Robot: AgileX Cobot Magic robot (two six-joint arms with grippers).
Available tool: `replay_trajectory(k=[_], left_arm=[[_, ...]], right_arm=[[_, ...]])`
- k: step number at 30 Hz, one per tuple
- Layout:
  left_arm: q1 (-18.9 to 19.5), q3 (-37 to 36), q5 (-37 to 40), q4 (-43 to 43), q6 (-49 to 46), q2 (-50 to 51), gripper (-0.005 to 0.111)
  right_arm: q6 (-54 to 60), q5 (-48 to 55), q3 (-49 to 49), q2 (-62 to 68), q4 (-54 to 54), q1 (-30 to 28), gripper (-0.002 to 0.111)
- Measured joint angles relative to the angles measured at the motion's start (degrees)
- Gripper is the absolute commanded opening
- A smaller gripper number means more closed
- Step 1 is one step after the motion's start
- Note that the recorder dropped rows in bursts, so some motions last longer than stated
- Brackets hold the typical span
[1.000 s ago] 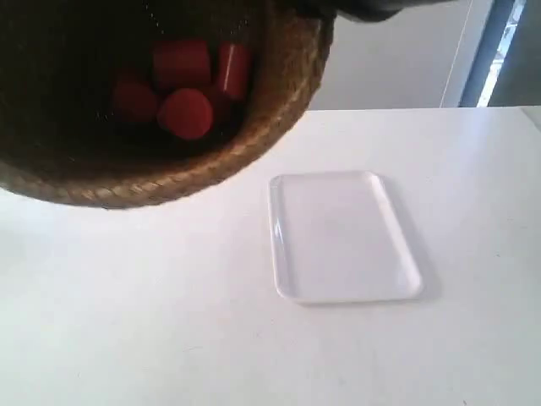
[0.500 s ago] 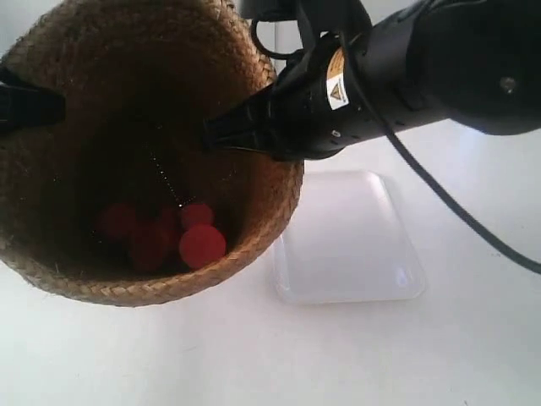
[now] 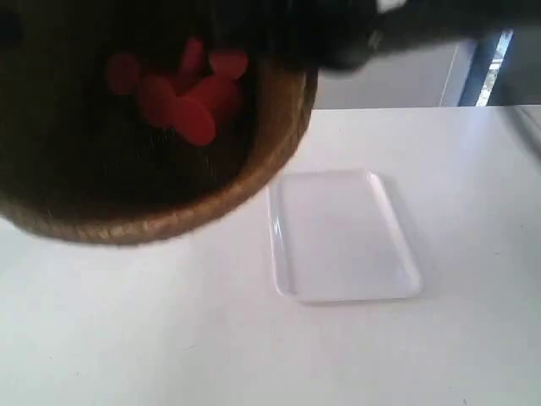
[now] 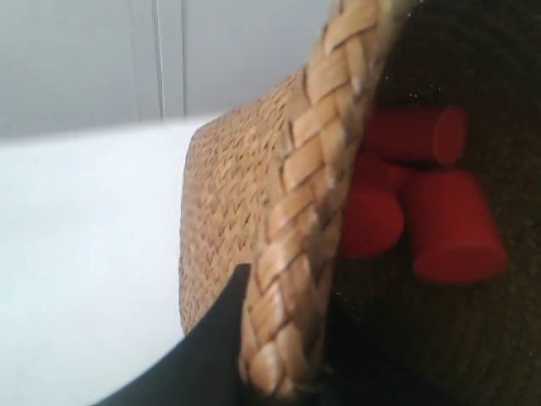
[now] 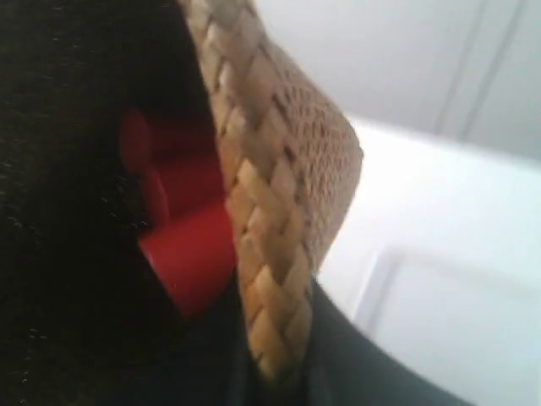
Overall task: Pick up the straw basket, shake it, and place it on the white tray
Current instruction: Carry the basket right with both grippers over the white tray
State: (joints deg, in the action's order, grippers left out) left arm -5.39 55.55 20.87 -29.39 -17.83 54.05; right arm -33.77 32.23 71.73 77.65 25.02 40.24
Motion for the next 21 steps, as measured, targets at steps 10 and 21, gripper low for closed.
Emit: replay_trajectory(k=[10,21], left_arm=[[0.28,-3.25,-0.26,1.5,0.87,1.5,0.0],[0.61,1.79,5.85,-0.07,-1.15,-2.46,0.0]], right_arm=[[2.41,-0.1,-2.2,4.99,-6.43,-0.53,0.0],[8.67,4.83,2.58,0.81,-11.03,2.4,0.0]])
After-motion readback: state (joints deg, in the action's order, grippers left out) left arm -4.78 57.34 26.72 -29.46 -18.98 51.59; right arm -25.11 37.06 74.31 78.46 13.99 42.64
